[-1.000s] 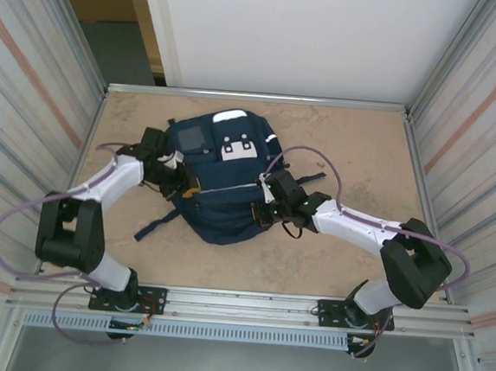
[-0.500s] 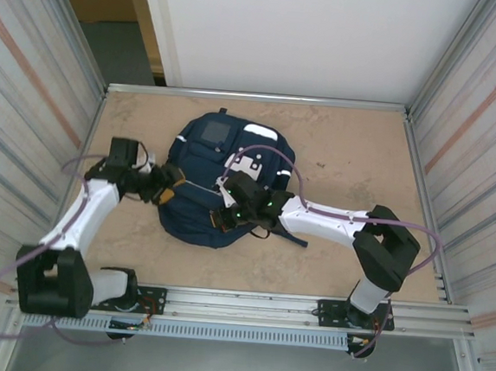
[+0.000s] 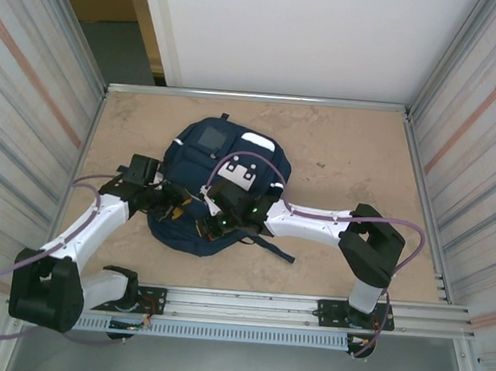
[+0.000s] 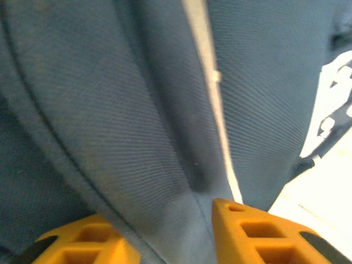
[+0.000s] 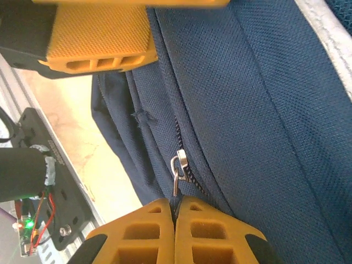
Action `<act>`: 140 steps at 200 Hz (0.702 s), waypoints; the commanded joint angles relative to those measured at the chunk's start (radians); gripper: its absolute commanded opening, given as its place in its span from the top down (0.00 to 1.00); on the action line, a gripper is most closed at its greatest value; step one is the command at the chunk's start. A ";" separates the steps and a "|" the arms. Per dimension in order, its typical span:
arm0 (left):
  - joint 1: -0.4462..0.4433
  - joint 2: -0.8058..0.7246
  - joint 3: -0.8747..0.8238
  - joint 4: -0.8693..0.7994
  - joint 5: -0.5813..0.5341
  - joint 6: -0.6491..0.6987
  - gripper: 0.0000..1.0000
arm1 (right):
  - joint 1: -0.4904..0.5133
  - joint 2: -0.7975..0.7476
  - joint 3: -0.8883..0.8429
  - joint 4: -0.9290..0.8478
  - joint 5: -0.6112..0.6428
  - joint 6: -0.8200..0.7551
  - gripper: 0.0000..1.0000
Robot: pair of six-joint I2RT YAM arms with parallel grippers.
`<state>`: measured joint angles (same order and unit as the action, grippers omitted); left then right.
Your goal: Pack the student bag
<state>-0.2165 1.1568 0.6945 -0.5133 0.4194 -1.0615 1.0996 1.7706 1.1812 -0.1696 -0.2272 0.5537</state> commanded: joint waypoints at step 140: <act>0.136 0.259 0.228 -0.138 0.262 0.415 1.00 | -0.302 -0.244 -0.355 -0.003 0.260 -0.180 1.00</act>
<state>-0.1120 1.3724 0.8455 -0.5949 0.6510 -0.8070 0.8692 1.4731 0.8124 -0.1062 -0.0864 0.4629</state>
